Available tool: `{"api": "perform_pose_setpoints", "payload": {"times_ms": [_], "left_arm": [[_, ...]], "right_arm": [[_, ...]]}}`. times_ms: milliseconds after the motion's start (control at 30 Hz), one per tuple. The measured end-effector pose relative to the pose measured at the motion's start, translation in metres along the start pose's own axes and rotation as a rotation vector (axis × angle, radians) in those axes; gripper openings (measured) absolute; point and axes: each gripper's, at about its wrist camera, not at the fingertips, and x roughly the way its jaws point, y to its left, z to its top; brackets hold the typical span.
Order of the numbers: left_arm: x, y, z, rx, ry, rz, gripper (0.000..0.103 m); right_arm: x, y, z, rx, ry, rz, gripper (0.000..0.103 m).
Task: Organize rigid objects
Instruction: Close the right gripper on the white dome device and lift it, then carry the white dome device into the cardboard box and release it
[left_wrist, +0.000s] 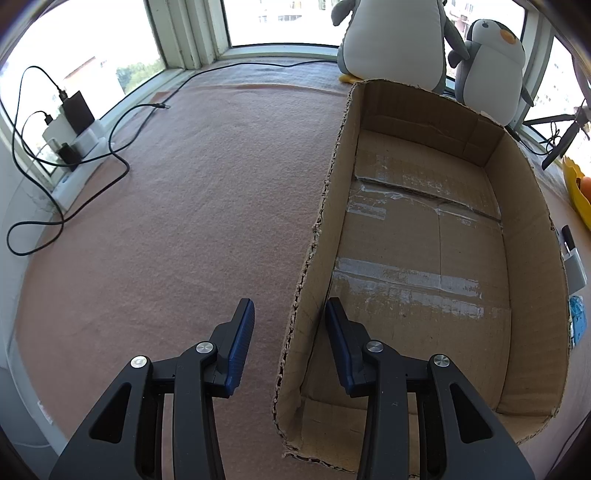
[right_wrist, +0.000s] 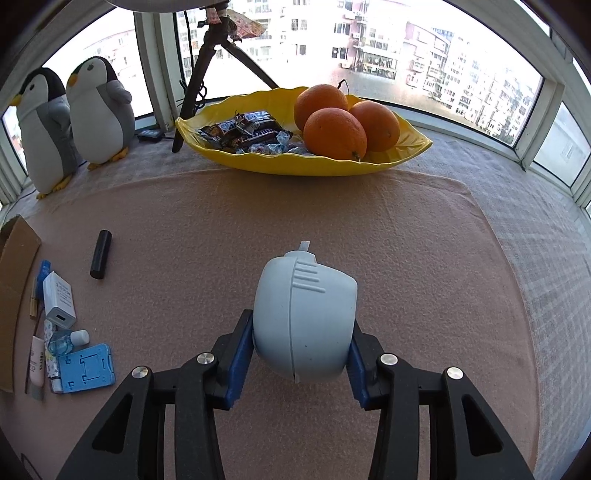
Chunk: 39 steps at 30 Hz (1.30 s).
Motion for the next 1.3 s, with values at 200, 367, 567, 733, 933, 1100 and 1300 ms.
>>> {"api": "perform_pose_setpoints", "payload": {"times_ms": [200, 367, 567, 733, 933, 1100, 1300], "left_arm": [[0.000, -0.001, 0.000, 0.008, -0.006, 0.003, 0.037], [-0.001, -0.002, -0.001, 0.007, -0.008, -0.002, 0.038], [0.000, 0.001, 0.001, 0.014, 0.000, -0.020, 0.038], [0.001, 0.002, 0.002, 0.026, 0.005, -0.033, 0.037], [0.002, 0.003, 0.003, 0.047, 0.004, -0.047, 0.037], [0.002, 0.004, 0.001, 0.062, -0.009, -0.062, 0.037], [0.002, 0.004, 0.001, 0.062, -0.019, -0.072, 0.037]], "right_arm": [[-0.028, 0.017, 0.000, -0.007, -0.040, 0.052, 0.041], [-0.065, 0.053, 0.004, -0.059, -0.093, 0.126, 0.041], [-0.106, 0.107, 0.002, -0.131, -0.130, 0.218, 0.041], [-0.137, 0.156, -0.008, -0.182, -0.152, 0.304, 0.041], [-0.153, 0.228, -0.022, -0.270, -0.148, 0.386, 0.041], [-0.149, 0.286, -0.035, -0.329, -0.137, 0.439, 0.041], [-0.131, 0.350, -0.045, -0.411, -0.115, 0.458, 0.041]]}}
